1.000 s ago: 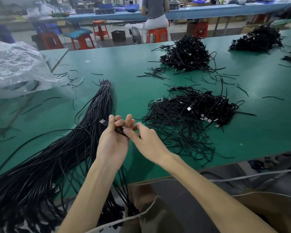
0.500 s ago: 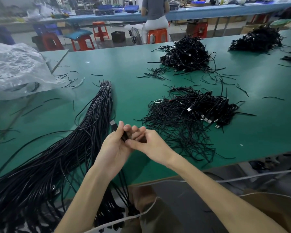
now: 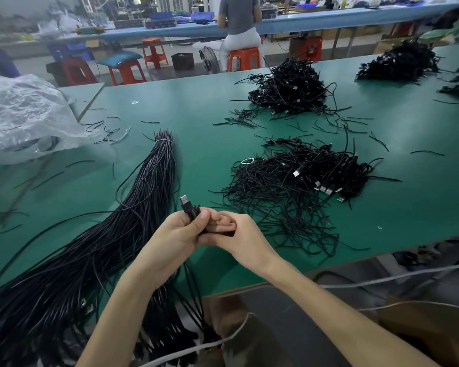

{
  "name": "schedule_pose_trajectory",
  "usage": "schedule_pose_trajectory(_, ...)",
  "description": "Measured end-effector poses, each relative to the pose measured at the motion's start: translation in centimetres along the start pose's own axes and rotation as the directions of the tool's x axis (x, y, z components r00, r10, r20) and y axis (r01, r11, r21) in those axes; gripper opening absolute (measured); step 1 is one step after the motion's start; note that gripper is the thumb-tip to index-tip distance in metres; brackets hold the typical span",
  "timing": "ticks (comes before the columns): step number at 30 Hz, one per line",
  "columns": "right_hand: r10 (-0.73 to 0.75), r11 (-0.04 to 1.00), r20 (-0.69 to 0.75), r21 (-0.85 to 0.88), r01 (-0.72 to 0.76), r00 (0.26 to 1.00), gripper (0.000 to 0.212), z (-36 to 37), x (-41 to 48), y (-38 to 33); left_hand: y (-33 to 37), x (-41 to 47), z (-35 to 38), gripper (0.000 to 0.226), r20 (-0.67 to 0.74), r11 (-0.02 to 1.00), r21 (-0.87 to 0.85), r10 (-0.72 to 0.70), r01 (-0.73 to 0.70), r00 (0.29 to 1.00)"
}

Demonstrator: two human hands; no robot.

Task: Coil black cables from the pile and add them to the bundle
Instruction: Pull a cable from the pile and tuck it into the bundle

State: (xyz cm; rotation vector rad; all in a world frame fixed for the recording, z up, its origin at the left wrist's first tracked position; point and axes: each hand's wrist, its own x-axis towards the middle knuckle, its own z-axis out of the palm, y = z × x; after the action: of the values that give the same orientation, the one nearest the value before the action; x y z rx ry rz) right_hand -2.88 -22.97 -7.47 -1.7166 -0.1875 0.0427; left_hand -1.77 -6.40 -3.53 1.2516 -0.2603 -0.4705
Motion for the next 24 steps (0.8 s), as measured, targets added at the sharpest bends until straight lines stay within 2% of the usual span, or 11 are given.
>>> schedule_pose_trajectory(6, 0.008, 0.993, 0.056, 0.119, -0.014, 0.998, 0.040, -0.2, 0.0, 0.1, -0.2, -0.6, 0.4, 0.023, 0.047, 1.000, -0.021, 0.024, -0.023, 0.999)
schedule_pose_trajectory(9, 0.040, 0.996, 0.106, 0.076, -0.048, 0.994, 0.045, -0.4, -0.2, 0.2, -0.4, -0.6, 0.5, 0.026, 0.025, 0.999, -0.029, -0.028, 0.029, 0.999)
schedule_pose_trajectory(11, 0.050, 0.997, 0.078, 0.053, -0.054, 0.996, 0.042, -0.1, -0.3, 0.5, -0.3, -0.5, 0.7, 0.026, -0.018, 0.998, -0.030, -0.048, 0.048, 0.999)
schedule_pose_trajectory(15, 0.018, 0.989, 0.054, 0.146, -0.026, 0.998, 0.044, 0.7, -0.3, 0.3, 0.2, 0.0, 1.0, 0.033, -0.062, 0.998, 0.063, 0.012, -0.008, 0.998)
schedule_pose_trajectory(21, -0.072, 0.966, -0.007, 0.247, 0.071, 0.997, 0.044, 0.8, -1.1, 0.5, 0.4, -1.1, 1.3, 0.032, 0.022, 0.984, 0.150, 0.098, -0.101, 0.995)
schedule_pose_trajectory(24, -0.087, 0.968, -0.076, 0.230, 0.103, 0.993, 0.039, 0.8, -1.1, 0.7, 0.3, -1.0, 1.1, 0.029, 0.059, 0.976, 0.171, 0.125, -0.133, 0.990)
